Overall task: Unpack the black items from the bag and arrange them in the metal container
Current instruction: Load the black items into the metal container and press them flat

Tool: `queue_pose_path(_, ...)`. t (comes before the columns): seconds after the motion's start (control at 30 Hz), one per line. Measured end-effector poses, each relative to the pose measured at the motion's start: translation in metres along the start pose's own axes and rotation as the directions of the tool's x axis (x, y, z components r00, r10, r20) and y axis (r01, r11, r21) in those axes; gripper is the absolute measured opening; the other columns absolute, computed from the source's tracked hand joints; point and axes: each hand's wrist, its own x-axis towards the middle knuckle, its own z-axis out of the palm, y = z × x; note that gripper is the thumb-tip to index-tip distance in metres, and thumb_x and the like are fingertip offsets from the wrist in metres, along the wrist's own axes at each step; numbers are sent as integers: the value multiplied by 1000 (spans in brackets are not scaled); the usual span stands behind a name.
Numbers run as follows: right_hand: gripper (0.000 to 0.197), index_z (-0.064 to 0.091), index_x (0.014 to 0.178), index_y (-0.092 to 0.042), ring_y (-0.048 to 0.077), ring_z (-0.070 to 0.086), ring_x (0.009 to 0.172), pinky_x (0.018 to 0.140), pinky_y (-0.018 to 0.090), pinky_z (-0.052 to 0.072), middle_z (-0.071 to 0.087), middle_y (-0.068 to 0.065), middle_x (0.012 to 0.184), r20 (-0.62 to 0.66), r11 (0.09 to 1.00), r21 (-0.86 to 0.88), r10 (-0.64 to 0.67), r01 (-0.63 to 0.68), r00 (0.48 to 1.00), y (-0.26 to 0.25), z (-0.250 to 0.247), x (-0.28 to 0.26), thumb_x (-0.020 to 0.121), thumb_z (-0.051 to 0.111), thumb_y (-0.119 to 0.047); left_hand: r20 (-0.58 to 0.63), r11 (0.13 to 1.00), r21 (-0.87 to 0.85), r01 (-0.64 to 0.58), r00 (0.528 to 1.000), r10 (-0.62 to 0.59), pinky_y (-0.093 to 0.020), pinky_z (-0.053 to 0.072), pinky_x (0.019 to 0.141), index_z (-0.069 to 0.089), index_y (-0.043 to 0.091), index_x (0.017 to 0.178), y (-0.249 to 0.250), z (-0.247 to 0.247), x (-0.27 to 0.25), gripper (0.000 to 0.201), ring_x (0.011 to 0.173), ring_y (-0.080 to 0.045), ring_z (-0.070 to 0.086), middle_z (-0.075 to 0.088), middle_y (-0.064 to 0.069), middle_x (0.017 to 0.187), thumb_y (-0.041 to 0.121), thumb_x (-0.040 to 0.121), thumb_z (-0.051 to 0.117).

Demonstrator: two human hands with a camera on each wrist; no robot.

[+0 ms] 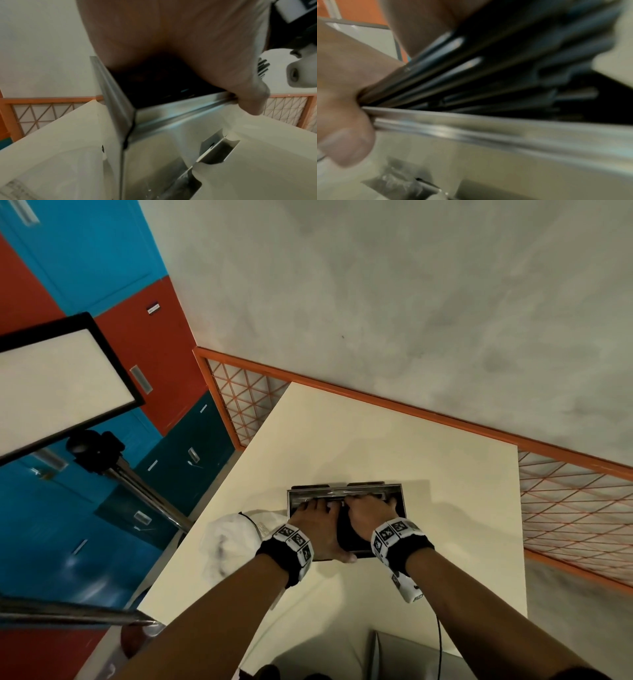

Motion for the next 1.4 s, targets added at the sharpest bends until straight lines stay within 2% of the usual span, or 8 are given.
queue_pose_path(0.1,34,58,116,-26,24,57,115,101,60,30,64,-3,121,-40,999,-36,13,-14,999,6,6,-2,98,30,-35,25,1000,-7,19,1000,-19,-52,35,111,34,21,143,2,-5,1,118,134,-35,42,44,-12,146,92,53,60)
queue_pose_path(0.27,51,52,127,-25,22,56,116,102,59,35,60,-4,123,-63,970,-197,-159,144,985,13,19,-1,95,14,-37,77,997,-69,17,997,-12,-51,32,114,36,19,143,1,-10,2,120,140,-32,31,36,-8,148,90,51,65)
queue_pose_path(0.43,70,54,123,-26,20,57,114,97,49,40,61,-5,120,-154,972,-152,-202,178,967,19,27,-1,84,-2,-44,211,989,-138,-47,975,75,-45,23,121,24,27,153,4,-29,10,118,147,-31,23,31,-8,157,82,61,72)
queue_pose_path(0.53,62,59,115,-25,22,61,109,93,44,43,64,-3,117,-220,979,-133,-178,152,959,20,31,-6,88,7,-45,234,964,-254,-76,962,137,-34,23,117,23,31,155,5,-37,14,107,145,-24,29,33,0,159,66,71,79)
queue_pose_path(0.73,55,63,110,-22,25,61,105,90,46,43,66,0,112,-259,968,-187,-213,167,942,20,31,-9,90,16,-43,237,961,-273,-45,965,113,-30,31,110,28,30,152,4,-33,16,105,139,-25,41,43,1,154,71,68,78)
queue_pose_path(1.03,56,65,114,-20,25,56,113,93,48,44,61,3,119,-289,977,-150,-189,151,938,22,33,-5,96,18,-45,196,982,-189,-20,979,58,-43,37,113,22,35,152,3,-26,17,121,140,-29,42,40,-4,154,92,54,63)
queue_pose_path(1.23,50,54,122,-23,24,56,115,96,46,39,62,1,121,-219,970,-144,-226,197,949,26,28,0,96,15,-43,102,981,-181,-72,991,92,-39,39,112,33,22,150,-1,-19,10,113,137,-26,47,45,-5,153,93,64,55)
queue_pose_path(1.4,61,58,121,-23,24,59,112,97,45,42,64,1,120,-256,968,-145,-238,206,937,28,32,4,93,9,-44,113,993,-74,-91,989,99,-44,41,109,22,23,151,0,-14,-3,129,132,-33,47,46,-9,147,89,51,70)
